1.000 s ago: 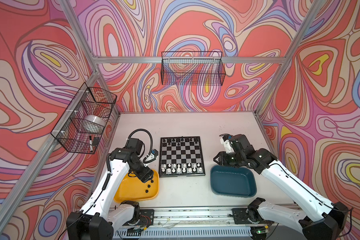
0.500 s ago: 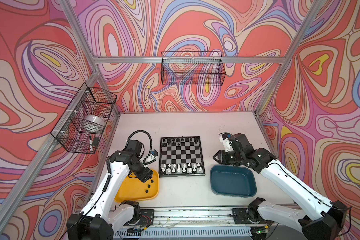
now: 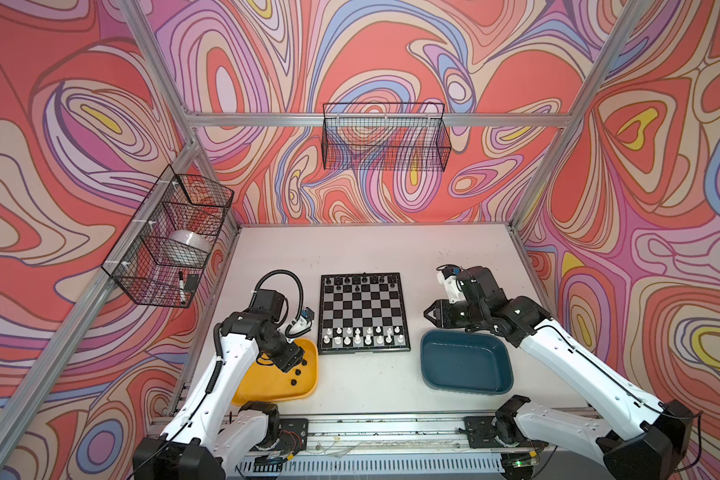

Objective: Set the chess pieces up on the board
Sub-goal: 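Lower the open left gripper into the yellow tray over a black pawn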

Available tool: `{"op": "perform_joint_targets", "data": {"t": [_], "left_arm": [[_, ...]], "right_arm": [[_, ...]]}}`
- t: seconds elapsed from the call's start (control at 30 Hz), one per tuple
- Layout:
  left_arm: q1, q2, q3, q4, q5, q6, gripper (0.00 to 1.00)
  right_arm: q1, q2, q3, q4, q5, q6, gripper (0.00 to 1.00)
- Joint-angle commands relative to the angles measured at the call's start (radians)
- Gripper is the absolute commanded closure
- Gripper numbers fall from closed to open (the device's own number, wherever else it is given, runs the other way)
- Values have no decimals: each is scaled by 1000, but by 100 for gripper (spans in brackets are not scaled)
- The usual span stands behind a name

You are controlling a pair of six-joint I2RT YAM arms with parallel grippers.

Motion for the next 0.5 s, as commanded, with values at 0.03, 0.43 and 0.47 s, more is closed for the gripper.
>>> {"op": "perform_joint_targets", "data": {"t": [0.03,0.43,0.47], "left_arm": [[7,32,3,33,7,26,30],[6,99,-28,81,36,92,43],[6,109,-31,82,46,99,44]], "right_arm": [[-2,-15,-34,31,-5,1,66],[-2,-14,-30,-14,19,15,66],[-2,-10,-32,-14,19,16,66]]}}
